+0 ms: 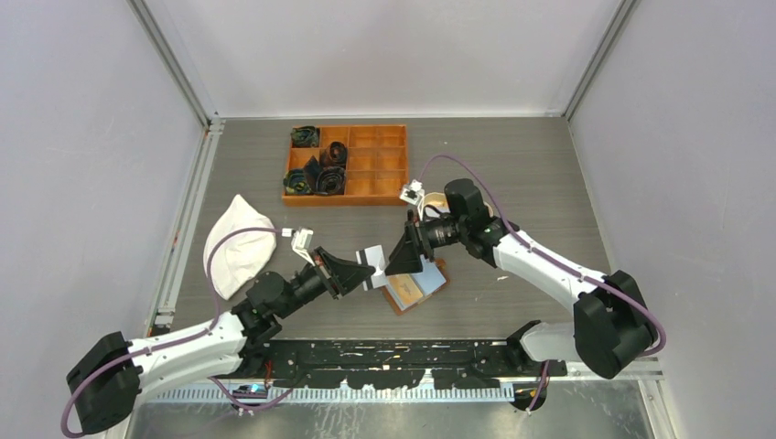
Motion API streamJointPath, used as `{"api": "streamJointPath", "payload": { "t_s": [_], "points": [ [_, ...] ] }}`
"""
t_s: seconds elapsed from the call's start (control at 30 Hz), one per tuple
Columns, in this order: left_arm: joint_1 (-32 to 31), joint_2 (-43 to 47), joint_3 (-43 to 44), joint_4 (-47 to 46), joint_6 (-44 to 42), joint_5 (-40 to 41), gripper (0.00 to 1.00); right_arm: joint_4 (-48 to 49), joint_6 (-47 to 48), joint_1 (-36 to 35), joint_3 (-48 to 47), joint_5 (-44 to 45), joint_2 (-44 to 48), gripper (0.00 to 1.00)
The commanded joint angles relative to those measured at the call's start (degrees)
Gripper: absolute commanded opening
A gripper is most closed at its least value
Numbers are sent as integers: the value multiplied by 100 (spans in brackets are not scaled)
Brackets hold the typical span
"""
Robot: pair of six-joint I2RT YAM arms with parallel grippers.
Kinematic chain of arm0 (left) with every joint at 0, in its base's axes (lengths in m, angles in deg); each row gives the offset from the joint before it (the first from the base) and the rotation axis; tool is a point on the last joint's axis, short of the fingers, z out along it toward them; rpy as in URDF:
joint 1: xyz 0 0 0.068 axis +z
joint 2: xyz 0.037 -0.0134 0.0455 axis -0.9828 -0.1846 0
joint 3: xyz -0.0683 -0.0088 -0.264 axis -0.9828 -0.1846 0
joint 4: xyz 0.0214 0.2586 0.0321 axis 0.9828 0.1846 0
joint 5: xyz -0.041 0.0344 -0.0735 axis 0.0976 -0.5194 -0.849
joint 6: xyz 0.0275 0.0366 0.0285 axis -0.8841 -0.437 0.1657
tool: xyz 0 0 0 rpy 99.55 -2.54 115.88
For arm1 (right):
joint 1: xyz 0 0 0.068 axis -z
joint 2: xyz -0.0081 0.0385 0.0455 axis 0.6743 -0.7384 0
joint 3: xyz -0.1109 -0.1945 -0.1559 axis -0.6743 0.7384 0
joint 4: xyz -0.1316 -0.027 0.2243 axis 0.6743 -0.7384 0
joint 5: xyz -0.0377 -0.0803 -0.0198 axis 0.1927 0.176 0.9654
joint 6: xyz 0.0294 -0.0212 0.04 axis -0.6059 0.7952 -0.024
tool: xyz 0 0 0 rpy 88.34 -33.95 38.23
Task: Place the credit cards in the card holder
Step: Pick up the credit card from the storage box.
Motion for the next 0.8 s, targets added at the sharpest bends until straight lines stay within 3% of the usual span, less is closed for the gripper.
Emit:
{"api": "streamJointPath", "payload": {
  "t_s": [0.0,0.2,0.4,0.43,0.53,0.6,0.7,0.77],
  "points": [
    [-51,-370,370,-940,34,-166,0,884,-522,-280,42,-188,37,74],
    [-70,-686,449,-1311,30,-194,0,1142,-712,-386,105,-303,-9,55],
    [-66,-590,418,-1343,-84,-79,0,1128,-707,-426,53,-548,-78,42],
    [-64,-563,407,-1327,-97,-64,0,1133,-702,-436,43,-563,-78,37],
    [-71,-517,404,-1262,-112,-55,2,1134,-707,-447,6,-667,-100,8],
    [-71,-499,409,-1227,-120,-101,16,1129,-695,-467,-4,-733,-125,1],
    [-67,-357,414,-969,-207,-147,45,1070,-633,-472,-17,-845,-130,1],
    [-50,-110,483,-472,-305,-154,55,847,-444,-475,-67,-870,-137,1]
  ]
}}
